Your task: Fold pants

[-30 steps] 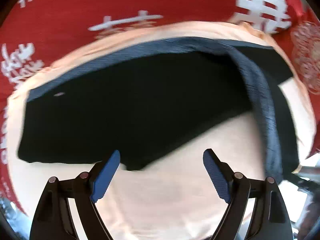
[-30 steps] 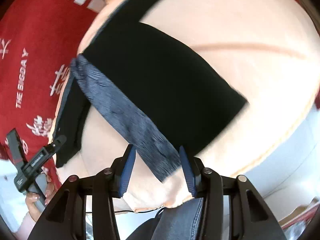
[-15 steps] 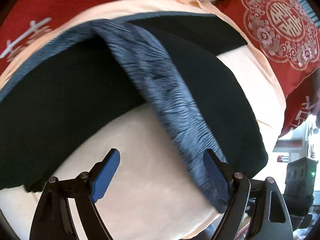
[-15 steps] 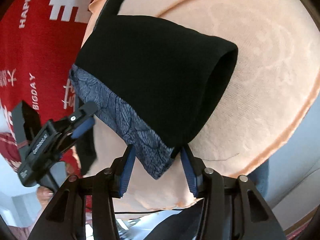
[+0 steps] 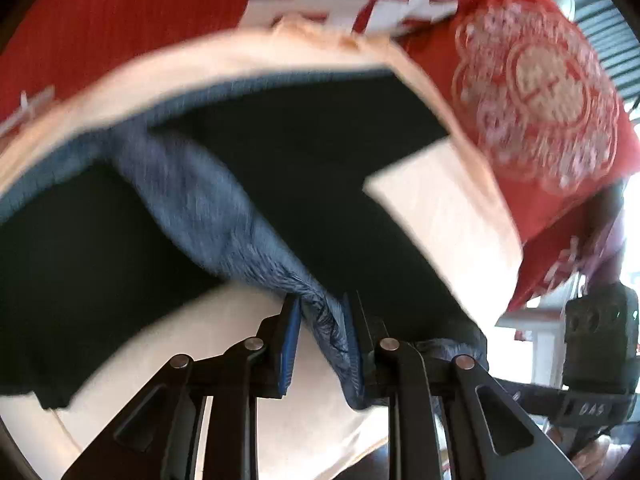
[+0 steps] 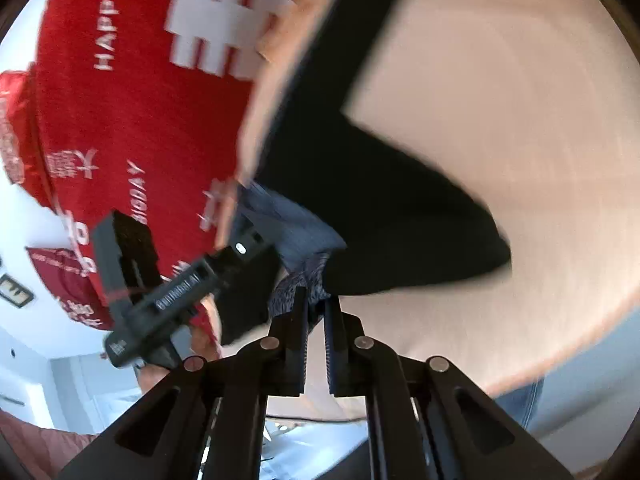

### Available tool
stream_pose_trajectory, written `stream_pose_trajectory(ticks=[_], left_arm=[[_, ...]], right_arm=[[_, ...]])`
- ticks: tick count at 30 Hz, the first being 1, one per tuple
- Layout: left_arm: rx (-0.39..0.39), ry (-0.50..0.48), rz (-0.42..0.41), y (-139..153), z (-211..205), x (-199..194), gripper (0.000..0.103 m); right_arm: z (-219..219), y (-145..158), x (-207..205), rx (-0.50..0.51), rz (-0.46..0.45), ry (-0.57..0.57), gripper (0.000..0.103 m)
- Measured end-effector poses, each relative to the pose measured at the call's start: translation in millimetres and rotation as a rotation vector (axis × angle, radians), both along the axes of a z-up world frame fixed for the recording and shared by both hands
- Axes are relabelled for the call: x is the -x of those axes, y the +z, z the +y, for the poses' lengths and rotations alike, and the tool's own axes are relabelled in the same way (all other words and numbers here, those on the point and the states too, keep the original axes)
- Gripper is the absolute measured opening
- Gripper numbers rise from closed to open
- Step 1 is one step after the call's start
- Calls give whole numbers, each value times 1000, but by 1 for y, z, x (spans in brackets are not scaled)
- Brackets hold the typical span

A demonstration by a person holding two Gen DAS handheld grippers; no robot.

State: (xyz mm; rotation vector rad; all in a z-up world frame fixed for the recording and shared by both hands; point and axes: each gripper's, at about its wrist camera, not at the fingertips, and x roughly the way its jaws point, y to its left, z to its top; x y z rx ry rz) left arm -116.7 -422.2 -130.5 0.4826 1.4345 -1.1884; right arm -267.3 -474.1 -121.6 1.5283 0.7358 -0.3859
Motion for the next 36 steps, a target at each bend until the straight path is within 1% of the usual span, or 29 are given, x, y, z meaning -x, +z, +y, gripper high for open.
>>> stream_pose_trajectory(ticks=[2,6,8,10,11,12,13,14,15,16,17,18,19,20,21,22,23,24,25,26,27,28,30,31,32,33,34,36], left_arm=[[27,10,-14,12,-17,-9,24],[68,40,-93,24,-60,-33,24],[81,66,-120,27,-74,-48,24],[80,105,-168,29,-75,-65,25],[75,124,-189,30,-73,-72,29],[67,153,-208,30,-69,-82,52],[64,184,-223,30,-62,-88,80],[66,228,-246,32,-52,-94,84],[64,263,-269,33,-41,-100,84],[49,271,-277,31,-31,-103,84],[9,280,-298,27,-20,-106,84],[-23,293,-322,23,-9,-109,84],[-64,309,-341,16,3,-110,84],[-98,319,-339,9,13,-111,84],[-136,329,-324,1,23,-111,84],[-168,339,-309,-7,33,-110,84],[-199,345,-298,-15,42,-107,84],[-220,343,-289,-21,49,-105,84],[-244,337,-273,-28,55,-100,84],[-255,331,-248,-34,60,-96,84],[-255,327,-215,-37,65,-91,84],[-249,319,-184,-39,68,-85,84],[-229,279,-103,-43,69,-73,84],[-217,239,-52,-47,67,-64,84],[-209,200,-18,-50,65,-56,84],[-200,163,-1,-53,62,-49,84],[-190,122,4,-57,58,-39,84],[-185,70,17,-65,51,-29,84]], right_arm=[[-28,11,-10,38,-22,6,8],[-97,31,-32,138,-38,27,6],[-137,37,-50,201,-20,52,6],[-174,28,-68,244,16,78,6],[-188,27,-75,265,49,91,6],[-204,24,-87,294,97,121,6],[-214,27,-100,315,124,141,7],[-217,29,-104,350,155,164,9],[-215,34,-108,385,164,202,10],[-211,33,-106,399,167,231,16],[-202,33,-106,419,185,280,35],[-182,34,-107,454,228,357,56],[-167,35,-106,478,246,401,60],[-138,36,-104,527,279,487,60],[-113,35,-102,562,310,559,60],[-96,34,-102,589,332,606,60],[-63,31,-99,628,365,689,60],[-36,26,-92,618,371,746,60],[-17,20,-87,569,364,773,60],[-5,15,-83,507,350,773,60],[9,5,-74,392,328,744,60],[16,-2,-66,308,321,701,60],[27,-23,-43,104,292,551,60],[31,-27,-36,62,283,510,60],[33,-36,-28,10,271,460,60],[34,-48,-18,-53,257,399,60],[34,-57,-11,-97,240,354,60],[37,-71,3,-145,227,273,60]])
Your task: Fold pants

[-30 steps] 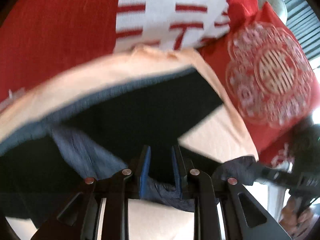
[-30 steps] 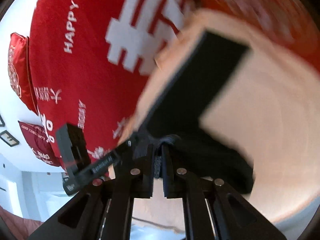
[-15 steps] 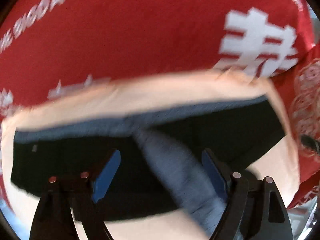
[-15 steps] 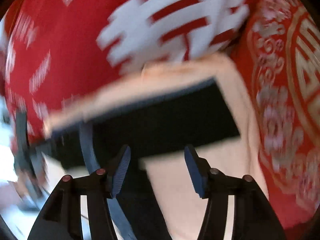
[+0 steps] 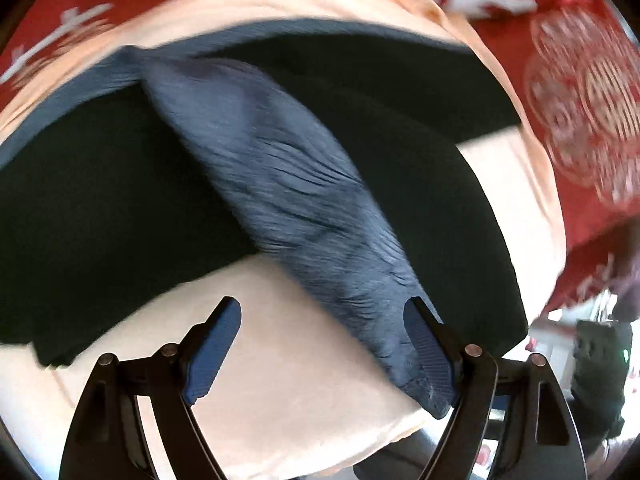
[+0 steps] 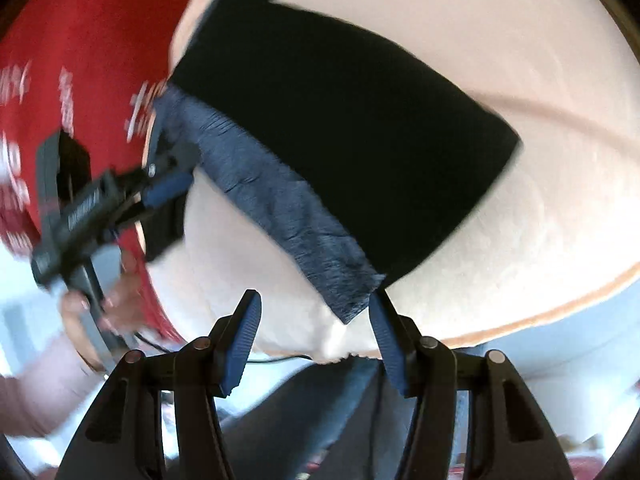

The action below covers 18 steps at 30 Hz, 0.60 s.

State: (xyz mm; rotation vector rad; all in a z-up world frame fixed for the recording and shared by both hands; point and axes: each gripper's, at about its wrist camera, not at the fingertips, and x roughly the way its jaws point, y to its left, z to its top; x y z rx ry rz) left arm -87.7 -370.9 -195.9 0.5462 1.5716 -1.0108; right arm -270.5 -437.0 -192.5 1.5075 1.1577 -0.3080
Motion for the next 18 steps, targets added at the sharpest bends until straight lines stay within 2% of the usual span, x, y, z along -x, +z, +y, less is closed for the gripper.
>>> stream_pose_trajectory(ticks=[3,8,9,11,12,13,14,15,16,18], left_arm=[[7,-27,40,-12,-10,8,84],[40,-45,36,-12,-22,9,84],[43,-41,38,-12,-26,11,84],[45,-39,31,-13,-31,12,71],[41,-47,20,-13,-33,15,53],[36,-57,8,-11,-35,20,36],[42,-54,24,-9,-36,20,28],[44,-41,48,-7,-38,16,23],[57,-25,60,-5,-39,11,23],[102,-23,40,12,-47,8,23]], right_arm=[[2,-13,16,-24,-11,-97,60],[13,-25,26,-76,-68,-221,60],[14,-26,26,-79,-78,-236,50],[15,-28,25,-99,-88,-267,22],[13,-26,23,-107,-79,-286,16],[12,-17,22,-91,-98,-292,16],[7,-8,17,-74,-116,-286,15],[-1,5,12,-40,-137,-269,15],[-10,17,7,-14,-159,-260,15],[-36,46,-1,44,-221,-259,15]])
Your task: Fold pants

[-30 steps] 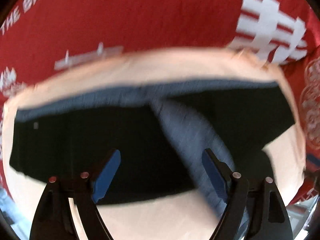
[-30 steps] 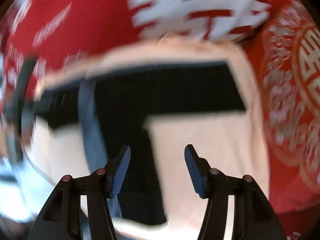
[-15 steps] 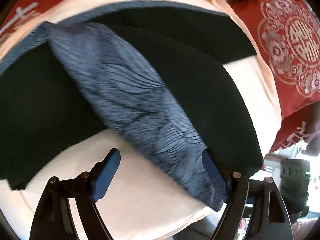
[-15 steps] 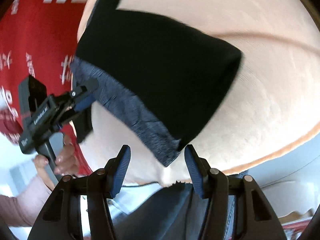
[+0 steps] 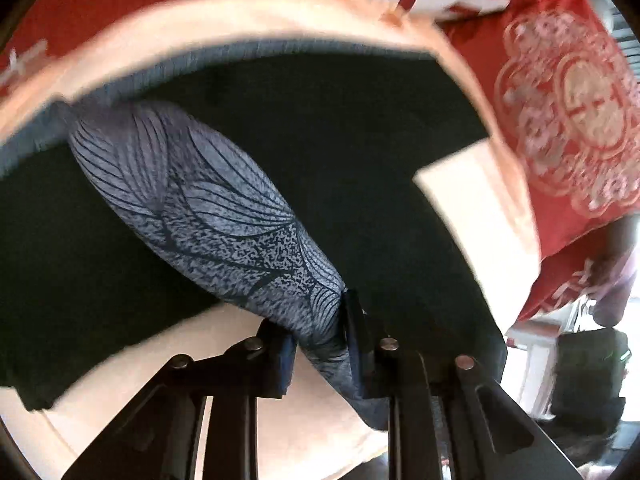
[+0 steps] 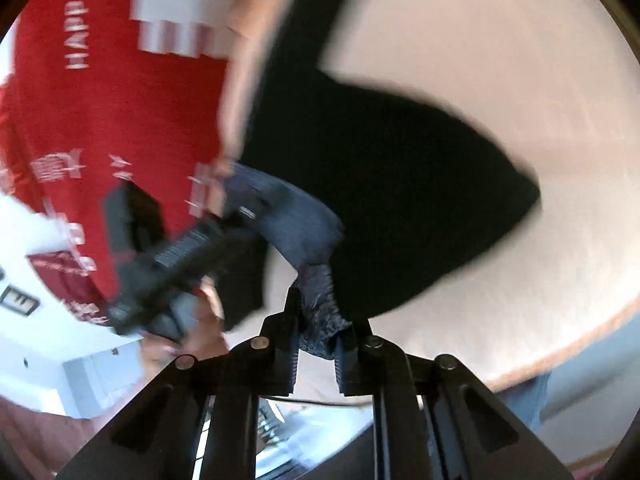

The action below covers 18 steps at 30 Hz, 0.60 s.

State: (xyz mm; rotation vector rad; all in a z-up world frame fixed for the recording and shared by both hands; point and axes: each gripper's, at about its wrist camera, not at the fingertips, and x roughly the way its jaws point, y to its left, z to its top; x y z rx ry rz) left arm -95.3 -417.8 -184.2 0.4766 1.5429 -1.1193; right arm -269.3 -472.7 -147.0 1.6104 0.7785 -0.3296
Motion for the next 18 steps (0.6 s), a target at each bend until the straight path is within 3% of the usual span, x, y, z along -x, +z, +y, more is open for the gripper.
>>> stream_pose_trajectory(ticks=[5,10,13,15,18], left_arm=[[105,27,-30,30,-35,-20,23],[175,43,-95,41,-85,-45,24],[176,15,-128,44,-98,-55,24],[167,10,-168,46,-96,-59,25],[158,36,-263,57,-78,-65,69]], right_arm=[[-85,49,-33,185,-73,8,15],[-164,48,-84,294,16,32,16],[-199,34,-97,333,100,95,23],[-207,37,-106,414,161,155,47],[-211,44,-114,497,188,201,52]])
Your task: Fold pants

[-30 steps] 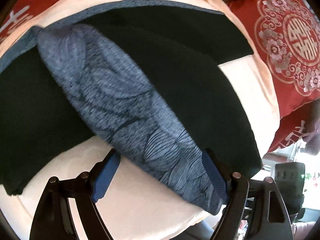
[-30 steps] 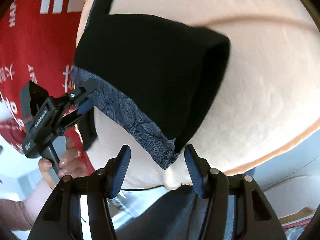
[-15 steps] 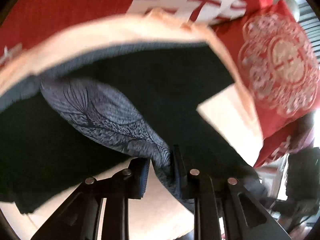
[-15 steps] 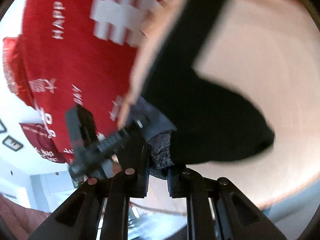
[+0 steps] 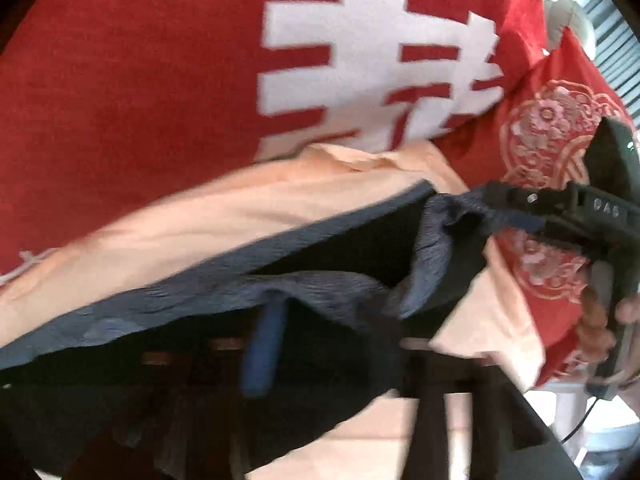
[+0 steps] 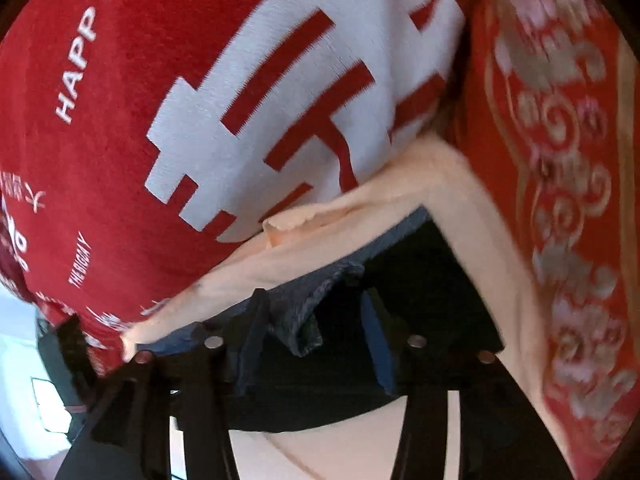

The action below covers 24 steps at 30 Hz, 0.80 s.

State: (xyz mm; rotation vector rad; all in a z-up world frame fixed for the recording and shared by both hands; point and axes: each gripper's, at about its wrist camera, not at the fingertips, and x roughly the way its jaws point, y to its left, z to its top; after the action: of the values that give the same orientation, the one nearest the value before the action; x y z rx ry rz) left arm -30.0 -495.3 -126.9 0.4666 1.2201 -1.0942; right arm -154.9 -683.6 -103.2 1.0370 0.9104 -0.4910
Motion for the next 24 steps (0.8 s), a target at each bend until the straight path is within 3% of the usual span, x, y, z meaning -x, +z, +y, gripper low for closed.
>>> stream_pose_trajectory(ticks=[2,6,10,14,17,18,19,20,24], left_arm=[[0,13,-38,7,14,-7,70],[-80,56,-109,2,33,-23,70],[-252,156,-219,-36,55,-36,70],[-363,299,-194,-69,81,-50,70],[-384,368,-186,-78,92,-54,70],[-388,376,-186,-80,92,-54,70],[-393,383,-188,-82,93,-55,70],[-395,384,-188,-83,93,-55,70],[-404,385,-231,-79,92,-60,70]], right_arm=[[-1,-2,-1,4,32,-2,53],[-1,-18,10,47,156,13,53],[-5,-32,8,94,232,47,53],[-18,-38,-13,191,273,85,53],[-25,-43,-35,298,324,148,52],[-27,-50,-43,312,358,183,50],[-30,-62,-49,291,411,221,37],[-32,-77,-53,257,488,253,17],[-39,-66,-45,335,526,243,15]])
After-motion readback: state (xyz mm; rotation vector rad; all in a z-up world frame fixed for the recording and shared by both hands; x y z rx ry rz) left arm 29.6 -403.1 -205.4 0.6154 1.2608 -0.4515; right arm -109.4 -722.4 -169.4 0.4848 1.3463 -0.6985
